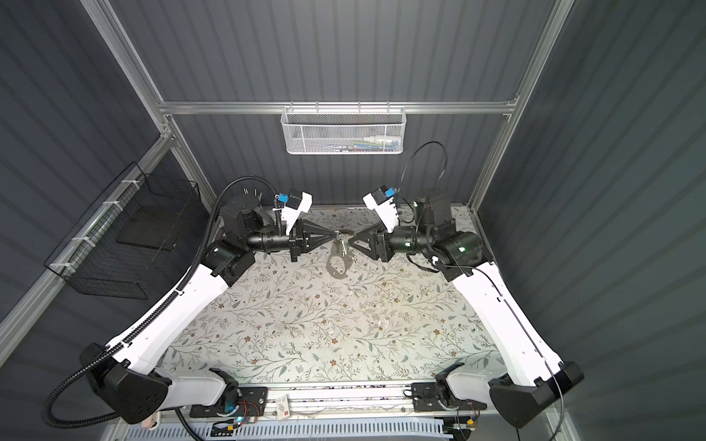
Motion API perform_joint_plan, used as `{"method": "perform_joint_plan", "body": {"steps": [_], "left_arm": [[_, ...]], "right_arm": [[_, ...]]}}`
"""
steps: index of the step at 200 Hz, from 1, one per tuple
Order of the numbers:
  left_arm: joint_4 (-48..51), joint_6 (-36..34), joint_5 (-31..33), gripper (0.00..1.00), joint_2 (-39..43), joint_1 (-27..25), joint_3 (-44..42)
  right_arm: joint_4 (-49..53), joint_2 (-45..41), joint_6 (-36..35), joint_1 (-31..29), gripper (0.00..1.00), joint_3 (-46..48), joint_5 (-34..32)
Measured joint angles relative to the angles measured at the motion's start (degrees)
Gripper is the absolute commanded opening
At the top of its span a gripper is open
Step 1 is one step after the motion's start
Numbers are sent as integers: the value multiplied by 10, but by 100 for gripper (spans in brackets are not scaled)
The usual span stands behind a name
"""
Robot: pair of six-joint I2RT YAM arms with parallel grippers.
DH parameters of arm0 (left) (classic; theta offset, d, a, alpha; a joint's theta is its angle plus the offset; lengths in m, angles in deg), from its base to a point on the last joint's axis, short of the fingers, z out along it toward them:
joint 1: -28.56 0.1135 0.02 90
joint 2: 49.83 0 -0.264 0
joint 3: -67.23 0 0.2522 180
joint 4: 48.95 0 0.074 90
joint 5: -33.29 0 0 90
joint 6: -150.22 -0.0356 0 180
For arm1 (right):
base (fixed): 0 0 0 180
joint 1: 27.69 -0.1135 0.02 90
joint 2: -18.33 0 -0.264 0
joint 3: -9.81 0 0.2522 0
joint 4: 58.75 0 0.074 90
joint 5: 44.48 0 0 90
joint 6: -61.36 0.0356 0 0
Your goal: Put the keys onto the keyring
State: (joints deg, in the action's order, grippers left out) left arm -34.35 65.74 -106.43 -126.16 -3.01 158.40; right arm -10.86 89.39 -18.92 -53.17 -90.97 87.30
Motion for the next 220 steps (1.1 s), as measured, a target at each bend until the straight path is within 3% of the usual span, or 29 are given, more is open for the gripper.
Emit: {"method": "perform_joint_plan", "body": {"steps": [55, 95, 142, 220], "left_arm": [[-200, 125, 33, 0, -10, 0, -16], [-268, 176, 37, 0, -21, 0, -16], [-280, 194, 37, 0, -22, 0, -16], [-280, 198, 37, 0, -22, 0, -16]], "right_arm": [[-212, -16, 173, 28, 35, 45, 42], [-308, 5, 246, 28, 30, 45, 58], [-352, 38, 288, 25, 25, 38, 70], [-374, 46, 297, 18, 27, 29, 89]]}}
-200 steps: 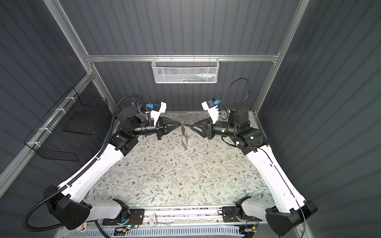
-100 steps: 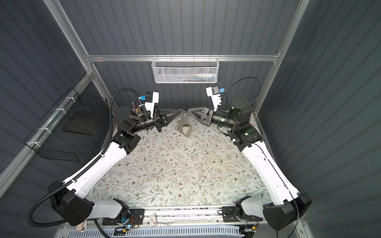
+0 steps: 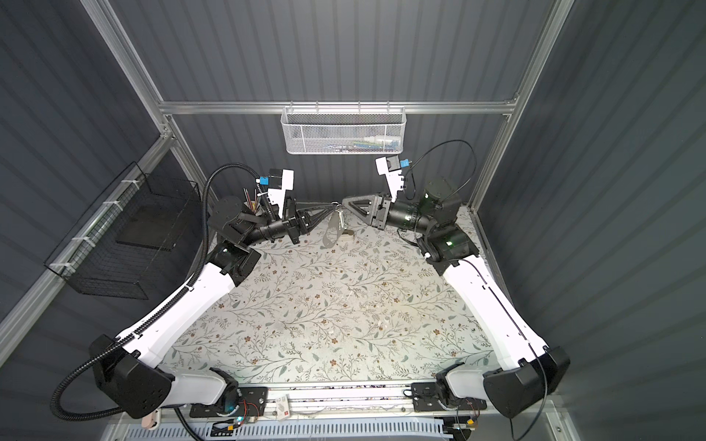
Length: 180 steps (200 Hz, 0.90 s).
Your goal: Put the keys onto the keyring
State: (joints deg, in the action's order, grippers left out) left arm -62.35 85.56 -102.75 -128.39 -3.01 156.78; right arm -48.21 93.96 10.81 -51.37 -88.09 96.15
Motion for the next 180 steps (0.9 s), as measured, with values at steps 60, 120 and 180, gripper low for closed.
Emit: {"method": "perform_joint_plan", "body": {"steps": [60, 120, 180], "left_arm": [[0, 0, 0, 0, 0, 0, 0], [0, 0, 0, 0, 0, 0, 0], [0, 0, 0, 0, 0, 0, 0]], "right_arm": [[12, 0, -5, 0, 27, 0, 4], [16, 0, -9, -6, 21, 0, 7], [16, 1, -9, -7, 5, 0, 13]]}}
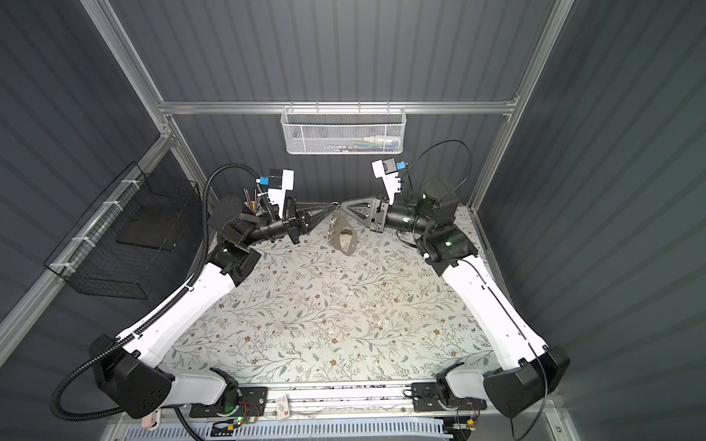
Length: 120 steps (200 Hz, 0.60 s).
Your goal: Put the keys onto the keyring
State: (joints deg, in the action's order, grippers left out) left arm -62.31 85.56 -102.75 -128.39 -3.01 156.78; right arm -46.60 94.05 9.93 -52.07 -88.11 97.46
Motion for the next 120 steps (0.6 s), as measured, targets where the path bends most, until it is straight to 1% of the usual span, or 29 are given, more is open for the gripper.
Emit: {"method": "perform_joint_plan", "body": {"steps": [30, 52, 120], "left_arm": [[0, 0, 0, 0, 0, 0, 0], [0, 0, 0, 0, 0, 0, 0], [-6, 11, 0, 0, 0, 0, 0]], "right_arm": [[2, 0, -2, 0, 1, 0, 1], [4, 0, -2, 0, 0, 0, 1], [12, 2, 1, 0, 0, 1, 7]]}}
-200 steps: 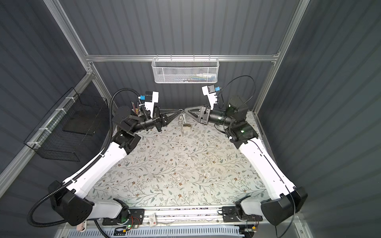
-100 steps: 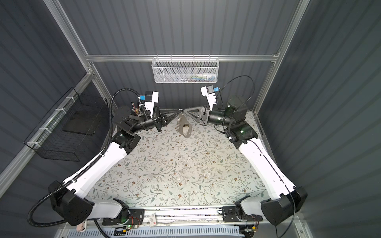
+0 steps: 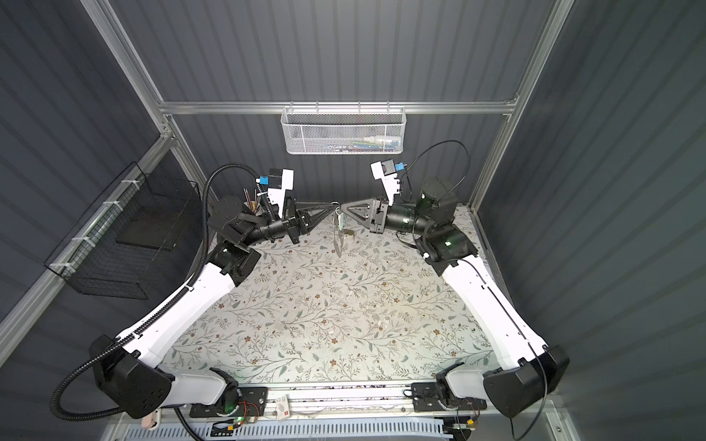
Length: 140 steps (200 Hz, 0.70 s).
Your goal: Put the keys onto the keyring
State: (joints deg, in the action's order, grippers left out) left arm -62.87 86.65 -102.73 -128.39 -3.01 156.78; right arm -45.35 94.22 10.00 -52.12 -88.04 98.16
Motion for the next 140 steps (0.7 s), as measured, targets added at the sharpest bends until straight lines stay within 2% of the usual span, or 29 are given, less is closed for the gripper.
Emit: {"method": "perform_joint_plan", "body": {"steps": [83, 113, 130, 140], "left_arm": [[-62, 58, 0, 0, -17, 2, 0], [-68, 64, 2, 0, -18, 2, 0], [-70, 64, 3, 0, -19, 2, 0], [-72, 64, 3, 0, -20, 2, 0]], "right_arm": [[-28, 16, 19, -5, 1, 0, 2], [-30, 20, 19, -7, 4, -2, 1], [-30, 21, 19, -7, 8, -2, 0], [-30, 21, 17, -7, 15, -2, -1]]}}
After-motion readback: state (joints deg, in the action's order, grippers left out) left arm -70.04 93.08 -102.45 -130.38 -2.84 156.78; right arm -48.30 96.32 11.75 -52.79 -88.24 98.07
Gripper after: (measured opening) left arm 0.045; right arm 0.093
